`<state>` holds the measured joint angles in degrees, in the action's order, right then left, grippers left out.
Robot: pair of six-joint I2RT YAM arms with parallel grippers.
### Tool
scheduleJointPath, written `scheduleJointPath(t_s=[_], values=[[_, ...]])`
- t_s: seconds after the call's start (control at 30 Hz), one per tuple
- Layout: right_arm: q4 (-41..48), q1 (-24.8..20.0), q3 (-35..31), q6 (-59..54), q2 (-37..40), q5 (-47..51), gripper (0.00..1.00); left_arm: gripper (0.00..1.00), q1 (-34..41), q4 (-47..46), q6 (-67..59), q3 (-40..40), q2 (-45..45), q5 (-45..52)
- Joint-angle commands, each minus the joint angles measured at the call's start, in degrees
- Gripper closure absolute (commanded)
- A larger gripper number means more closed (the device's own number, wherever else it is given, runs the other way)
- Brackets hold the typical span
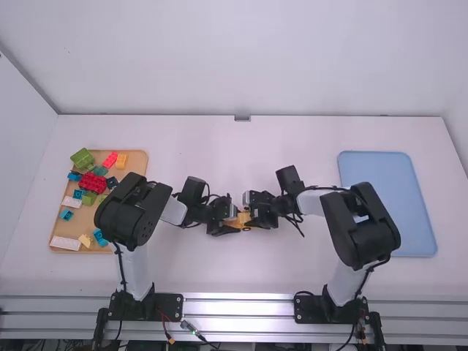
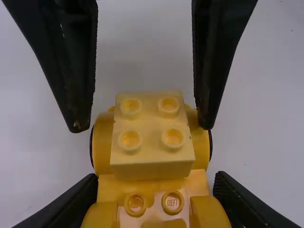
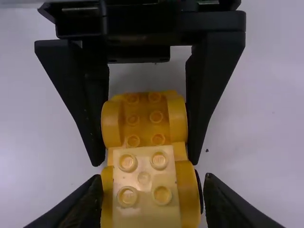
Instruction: Assemble lego blocks to make yellow taxi
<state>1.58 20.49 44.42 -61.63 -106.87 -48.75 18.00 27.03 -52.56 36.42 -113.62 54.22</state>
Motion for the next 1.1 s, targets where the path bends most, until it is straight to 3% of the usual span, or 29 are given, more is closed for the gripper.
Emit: scheduleJointPath(t_s=[0.0,0.27,0.3,0.37,0.4,0.57,0.73,1.07], values=[[0.48,-0.85,1.86,0.09,-0.68,-2.78,0.44,0.4,-0.17,-0.5,-0.83,0.42,-0.74,0.31],[2.97,-3.82,2.12,-5.66,1.29,-13.25,0.43,0.4,0.02,-0.59,-0.87,0.44,-0.74,0.28],[3.69,-4.46,2.12,-7.45,1.46,-14.97,0.5,0.39,-0.17,-0.59,-0.85,0.44,-0.74,0.33],[3.76,-5.01,2.1,-7.63,1.42,-16.81,0.98,0.39,0.11,-0.61,-0.87,0.42,-0.74,0.28],[3.78,-5.05,2.08,-7.58,1.42,-16.9,1.0,0.39,0.13,-0.61,-0.9,0.42,-0.74,0.28],[2.58,-3.85,1.01,-7.61,0.72,-14.95,1.0,0.38,0.17,-0.57,-0.87,0.44,-0.74,0.31],[-4.48,-2.86,0.92,0.28,-3.76,-11.56,1.0,0.39,-0.02,-0.63,-0.85,0.42,-0.74,0.33],[-2.43,-2.82,0.92,-0.72,-5.27,-8.96,1.0,0.39,-0.31,-0.63,-0.87,0.42,-0.74,0.26]])
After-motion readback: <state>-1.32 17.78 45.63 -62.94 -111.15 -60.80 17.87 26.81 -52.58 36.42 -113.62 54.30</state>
